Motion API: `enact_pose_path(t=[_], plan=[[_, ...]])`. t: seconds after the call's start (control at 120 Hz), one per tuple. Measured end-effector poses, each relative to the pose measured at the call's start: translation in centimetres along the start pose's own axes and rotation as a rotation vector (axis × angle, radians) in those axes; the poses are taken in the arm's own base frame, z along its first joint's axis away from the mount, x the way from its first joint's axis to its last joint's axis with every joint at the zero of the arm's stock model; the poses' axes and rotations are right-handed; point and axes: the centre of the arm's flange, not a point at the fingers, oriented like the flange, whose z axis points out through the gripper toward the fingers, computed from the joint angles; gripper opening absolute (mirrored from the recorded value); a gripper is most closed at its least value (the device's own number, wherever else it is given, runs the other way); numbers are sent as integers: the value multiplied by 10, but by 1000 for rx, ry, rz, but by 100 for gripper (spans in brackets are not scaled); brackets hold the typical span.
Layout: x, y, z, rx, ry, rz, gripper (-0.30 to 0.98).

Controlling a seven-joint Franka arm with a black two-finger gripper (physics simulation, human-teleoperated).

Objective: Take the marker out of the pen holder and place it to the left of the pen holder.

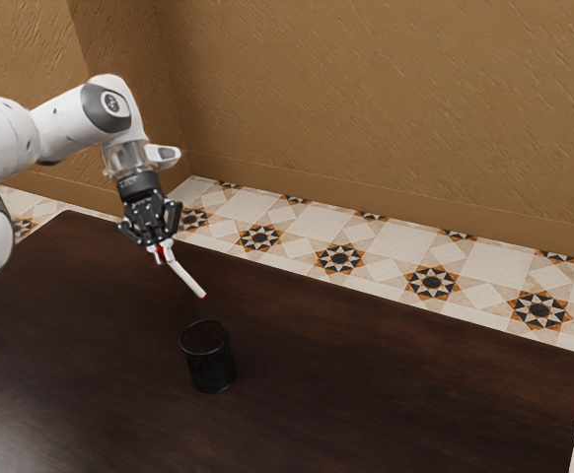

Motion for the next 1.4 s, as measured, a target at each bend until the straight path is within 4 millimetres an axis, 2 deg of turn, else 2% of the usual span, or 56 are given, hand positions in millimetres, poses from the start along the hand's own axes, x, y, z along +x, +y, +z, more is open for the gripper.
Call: enact_pose_path(t=[0.075, 0.2, 0.358, 0.433, 0.592, 0.65, 0.817, 0.917, 1.167, 1.233, 1.267, 1.367, 1.4], plan=[[7, -19, 9, -52, 38, 16, -9], [1, -65, 22, -129, 113, 76, -9], [-11, -116, 40, -94, 200, 179, -9], [-10, -131, 49, -63, 224, 210, -9], [-7, -140, 60, -6, 250, 272, -3], [-8, -144, 62, 1, 253, 286, 2], [-17, -165, 65, -9, 251, 304, 26], [-18, -170, 68, -11, 244, 321, 37], [-13, -183, 73, -15, 238, 351, 54], [-9, -190, 80, -28, 227, 351, 56], [-7, -192, 75, -17, 233, 356, 56], [-5, -183, 46, 36, 270, 391, 61], [-13, -162, 26, 91, 289, 414, 62]])
